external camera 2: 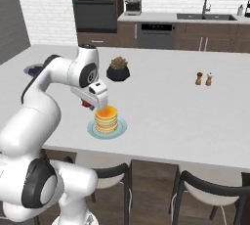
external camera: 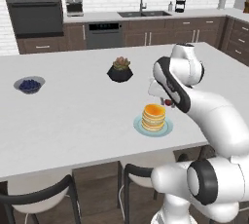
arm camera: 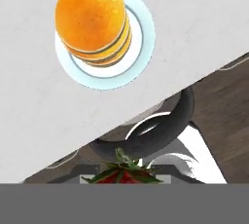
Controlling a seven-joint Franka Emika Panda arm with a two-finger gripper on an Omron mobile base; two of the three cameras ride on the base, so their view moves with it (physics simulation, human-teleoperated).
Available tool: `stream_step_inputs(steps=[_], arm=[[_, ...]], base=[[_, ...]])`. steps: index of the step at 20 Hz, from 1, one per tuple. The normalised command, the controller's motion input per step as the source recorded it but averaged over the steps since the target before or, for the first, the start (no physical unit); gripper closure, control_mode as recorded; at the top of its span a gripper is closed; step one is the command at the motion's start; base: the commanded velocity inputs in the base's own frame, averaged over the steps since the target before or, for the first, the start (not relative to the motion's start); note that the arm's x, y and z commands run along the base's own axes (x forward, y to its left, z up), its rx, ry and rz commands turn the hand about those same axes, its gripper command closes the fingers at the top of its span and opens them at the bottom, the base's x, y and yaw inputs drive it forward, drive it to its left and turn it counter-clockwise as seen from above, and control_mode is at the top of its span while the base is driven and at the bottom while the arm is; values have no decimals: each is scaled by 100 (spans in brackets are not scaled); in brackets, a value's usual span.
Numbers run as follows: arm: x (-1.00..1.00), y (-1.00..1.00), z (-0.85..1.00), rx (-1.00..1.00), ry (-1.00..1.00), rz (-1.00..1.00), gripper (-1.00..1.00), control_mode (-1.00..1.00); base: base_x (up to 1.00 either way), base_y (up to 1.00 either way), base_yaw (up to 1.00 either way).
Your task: Take the strawberry from the fridge and place it on top of the pancake, located on the dining counter.
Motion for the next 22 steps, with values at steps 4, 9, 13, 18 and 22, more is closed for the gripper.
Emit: stream_step_inputs(steps=[4,9,13,18,22], arm=[[59,-19,-32,0,3,0,100,-100],[60,-7,-34,0,7,0,100,-100],[59,-4,-35,0,7,0,100,-100],[53,-6,-37,0,3,0,100,-100],[46,-4,-36,0,3,0,100,-100]], base=[[0,0,0],[0,0,0],[0,0,0],[0,0,0],[0,0,0]])
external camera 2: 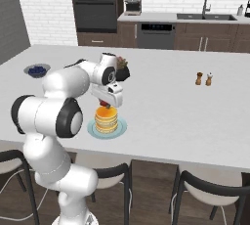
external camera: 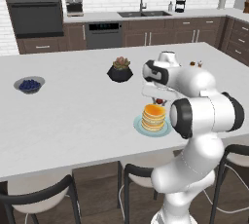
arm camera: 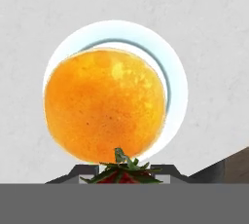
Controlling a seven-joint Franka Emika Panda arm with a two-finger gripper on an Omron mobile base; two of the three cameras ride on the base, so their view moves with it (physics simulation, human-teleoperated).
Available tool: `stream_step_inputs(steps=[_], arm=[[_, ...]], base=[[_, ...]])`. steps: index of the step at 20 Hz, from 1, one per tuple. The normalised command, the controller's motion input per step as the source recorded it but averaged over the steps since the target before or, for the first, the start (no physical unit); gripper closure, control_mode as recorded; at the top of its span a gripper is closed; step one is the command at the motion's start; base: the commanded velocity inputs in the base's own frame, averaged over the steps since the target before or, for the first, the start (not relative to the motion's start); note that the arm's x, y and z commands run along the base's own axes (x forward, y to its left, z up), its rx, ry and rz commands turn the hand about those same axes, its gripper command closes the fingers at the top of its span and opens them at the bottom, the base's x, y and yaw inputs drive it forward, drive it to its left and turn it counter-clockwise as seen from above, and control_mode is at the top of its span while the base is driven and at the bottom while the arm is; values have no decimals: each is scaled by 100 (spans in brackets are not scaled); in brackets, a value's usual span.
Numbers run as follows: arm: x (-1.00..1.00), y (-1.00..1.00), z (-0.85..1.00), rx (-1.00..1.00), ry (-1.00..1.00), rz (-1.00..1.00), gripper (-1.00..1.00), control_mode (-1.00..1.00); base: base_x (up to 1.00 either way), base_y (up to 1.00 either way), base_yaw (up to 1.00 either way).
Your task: Take the strawberry from the fridge and place it on top of the pancake, located on the dining counter.
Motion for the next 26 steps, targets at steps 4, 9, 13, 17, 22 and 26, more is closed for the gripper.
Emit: stream_step_inputs(steps=[4,9,13,17,22,26], arm=[[37,-2,-31,0,2,0,100,-100],[0,0,-17,0,0,0,100,-100],[1,0,-33,-1,0,0,100,-100],[0,0,-30,-2,0,0,100,-100],[4,2,-34,-4,0,0,100,-100],[1,0,-33,-5,0,0,100,-100]], base=[[0,0,0],[0,0,0],[0,0,0],[0,0,0],[0,0,0],[0,0,0]])
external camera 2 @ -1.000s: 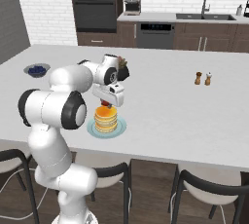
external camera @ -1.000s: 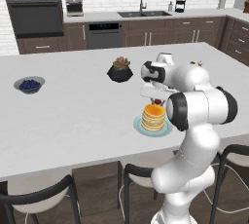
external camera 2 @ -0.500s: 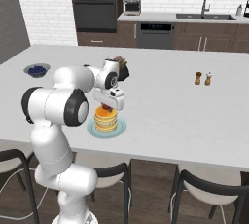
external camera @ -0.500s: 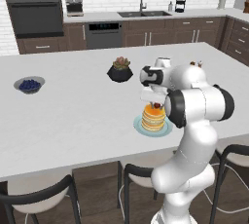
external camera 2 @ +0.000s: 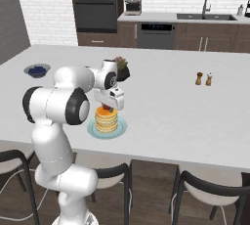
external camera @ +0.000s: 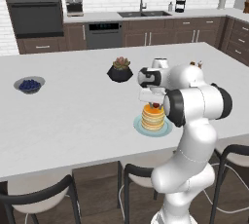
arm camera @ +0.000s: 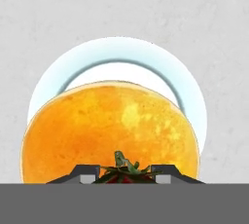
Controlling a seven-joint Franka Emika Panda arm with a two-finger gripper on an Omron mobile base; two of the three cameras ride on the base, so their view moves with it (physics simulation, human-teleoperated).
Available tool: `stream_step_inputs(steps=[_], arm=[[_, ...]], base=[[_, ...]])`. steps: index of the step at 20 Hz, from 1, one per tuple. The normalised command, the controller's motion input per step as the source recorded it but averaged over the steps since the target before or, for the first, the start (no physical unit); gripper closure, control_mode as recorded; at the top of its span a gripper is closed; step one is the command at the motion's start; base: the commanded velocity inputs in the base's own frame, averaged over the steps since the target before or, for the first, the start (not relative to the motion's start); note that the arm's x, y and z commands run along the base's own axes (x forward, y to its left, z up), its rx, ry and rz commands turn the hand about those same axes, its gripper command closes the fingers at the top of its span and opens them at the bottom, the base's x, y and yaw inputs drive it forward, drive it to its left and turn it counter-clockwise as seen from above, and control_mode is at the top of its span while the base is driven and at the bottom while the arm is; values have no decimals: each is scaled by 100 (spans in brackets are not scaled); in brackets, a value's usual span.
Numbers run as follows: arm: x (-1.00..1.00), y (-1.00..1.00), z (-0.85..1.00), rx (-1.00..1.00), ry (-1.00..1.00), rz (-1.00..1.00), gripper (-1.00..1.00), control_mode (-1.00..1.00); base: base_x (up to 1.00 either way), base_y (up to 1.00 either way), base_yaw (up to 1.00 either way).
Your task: Take the strawberry from the fridge and place it on top of the pancake, located on the dining counter.
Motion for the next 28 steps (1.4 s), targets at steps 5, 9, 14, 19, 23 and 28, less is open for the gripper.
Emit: stream_step_inputs(steps=[5,9,14,19,23,28], arm=[[-4,14,-42,-9,0,1,-100,-100],[-8,12,-31,-7,0,0,-100,-100],[-27,1,-1,0,-5,0,-100,-100],[-41,0,28,0,-11,0,-100,-100],[-38,0,65,-1,-18,0,-100,-100],[-61,0,49,-2,-26,0,-100,-100]], base=[[0,0,0],[0,0,0],[0,0,0],[0,0,0],[0,0,0],[0,0,0]])
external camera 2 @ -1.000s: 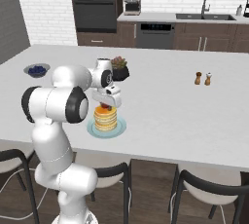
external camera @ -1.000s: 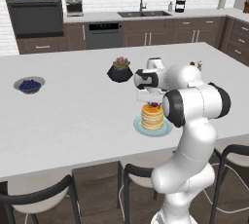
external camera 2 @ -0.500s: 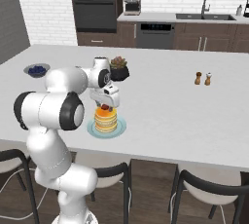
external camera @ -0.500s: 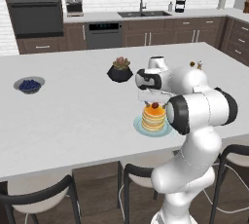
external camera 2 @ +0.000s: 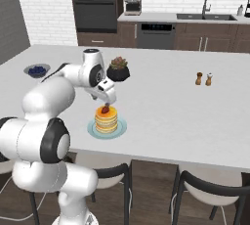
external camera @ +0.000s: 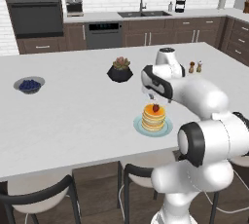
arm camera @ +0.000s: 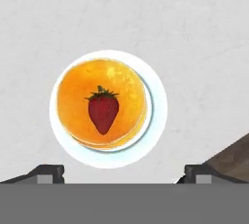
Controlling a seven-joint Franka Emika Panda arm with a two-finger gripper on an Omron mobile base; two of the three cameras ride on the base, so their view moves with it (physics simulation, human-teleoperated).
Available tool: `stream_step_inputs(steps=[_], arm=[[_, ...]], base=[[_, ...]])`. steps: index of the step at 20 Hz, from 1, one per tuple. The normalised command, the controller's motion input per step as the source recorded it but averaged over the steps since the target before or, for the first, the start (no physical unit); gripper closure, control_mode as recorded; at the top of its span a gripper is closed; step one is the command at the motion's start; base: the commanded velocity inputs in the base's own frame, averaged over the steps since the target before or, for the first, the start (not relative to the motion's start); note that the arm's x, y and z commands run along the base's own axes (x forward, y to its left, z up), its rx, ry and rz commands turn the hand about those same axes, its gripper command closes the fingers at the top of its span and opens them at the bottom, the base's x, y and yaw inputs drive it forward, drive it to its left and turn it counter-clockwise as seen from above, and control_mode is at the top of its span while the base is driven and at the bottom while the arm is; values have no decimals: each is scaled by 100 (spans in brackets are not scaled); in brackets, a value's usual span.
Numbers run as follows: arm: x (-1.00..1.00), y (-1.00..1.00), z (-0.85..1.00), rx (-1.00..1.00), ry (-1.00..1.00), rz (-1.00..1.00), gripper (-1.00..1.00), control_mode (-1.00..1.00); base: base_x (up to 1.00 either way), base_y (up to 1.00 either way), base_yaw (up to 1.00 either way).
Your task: Take the strawberry from the fridge and place it on top of the pancake, located on the dining counter.
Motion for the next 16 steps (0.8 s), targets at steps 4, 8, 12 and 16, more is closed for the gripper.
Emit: stream_step_inputs(steps=[4,8,12,16], arm=[[-71,0,29,0,-26,0,-100,-100],[-82,0,20,-1,-29,0,-100,-100],[-47,-1,44,0,-17,0,-100,-100],[-10,-7,65,0,-3,0,-100,-100]], base=[[0,0,0],[0,0,0],[0,0,0],[0,0,0]])
